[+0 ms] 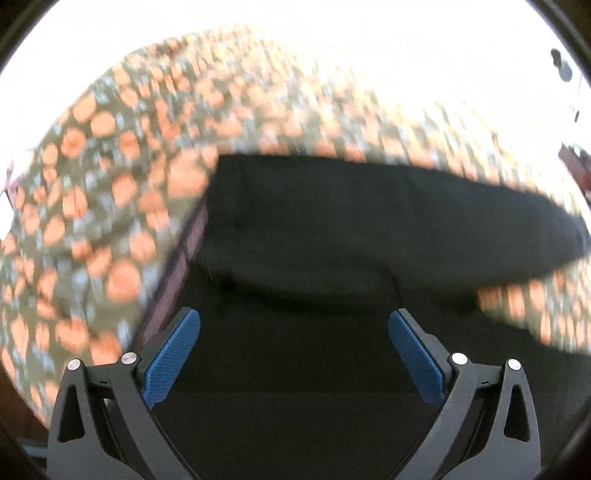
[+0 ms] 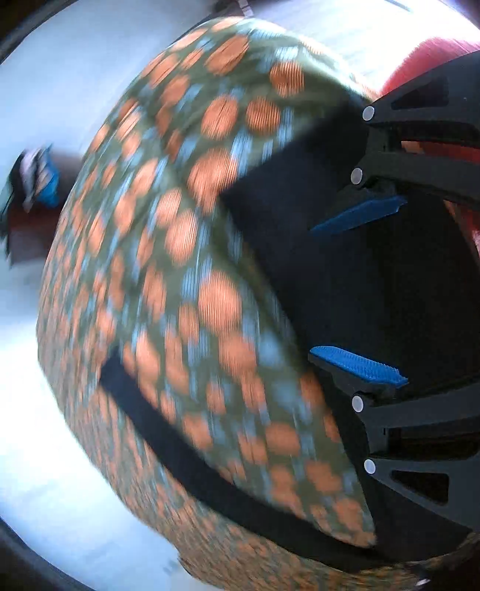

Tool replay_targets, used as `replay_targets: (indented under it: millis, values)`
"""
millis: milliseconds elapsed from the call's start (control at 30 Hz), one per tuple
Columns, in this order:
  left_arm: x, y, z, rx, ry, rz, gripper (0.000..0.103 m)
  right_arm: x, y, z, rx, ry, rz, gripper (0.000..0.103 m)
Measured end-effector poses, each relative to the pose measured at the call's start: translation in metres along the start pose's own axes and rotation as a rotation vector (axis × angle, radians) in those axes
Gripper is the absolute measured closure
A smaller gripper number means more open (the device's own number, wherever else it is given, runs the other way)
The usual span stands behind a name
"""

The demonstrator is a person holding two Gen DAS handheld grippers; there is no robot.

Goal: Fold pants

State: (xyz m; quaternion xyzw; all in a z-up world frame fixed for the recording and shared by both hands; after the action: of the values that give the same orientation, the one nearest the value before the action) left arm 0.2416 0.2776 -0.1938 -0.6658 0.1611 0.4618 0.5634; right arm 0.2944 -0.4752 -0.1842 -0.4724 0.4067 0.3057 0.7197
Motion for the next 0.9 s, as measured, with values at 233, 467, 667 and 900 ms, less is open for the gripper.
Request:
replay_targets:
  millis: [233,467,667,900]
  values:
    - [0.083,-0.045,0.016,-0.065,0.053,0.026,0.001,0.006,0.032,0.167,-0.299,-0.174,0.026,0.036]
    - [0.117,-0.024,0.014,-0.01,-0.017,0.068,0.0,0.011,0.085,0.274,-0.476,-0.28,0.069,0.036]
    - [0.116,-0.025,0.015,-0.011,-0.016,0.064,0.0,0.013,0.118,0.319,-0.596,-0.287,0.075,0.036]
    - [0.115,-0.025,0.014,-0.012,-0.015,0.064,0.0,0.017,0.137,0.349,-0.641,-0.253,0.091,0.036]
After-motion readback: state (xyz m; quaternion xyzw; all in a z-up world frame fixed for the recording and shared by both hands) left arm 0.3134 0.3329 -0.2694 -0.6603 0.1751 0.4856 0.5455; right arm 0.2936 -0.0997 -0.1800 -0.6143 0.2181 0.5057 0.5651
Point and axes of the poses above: each gripper's, at about its wrist camera, not at the fingertips, and x roughly the way its jaws point, z to its left, y to its underside, the point moved 5 cm from there along x, roughly the way its jaws point, and after that the axes turned 4 degrees about -y, right-handed, at the moved point
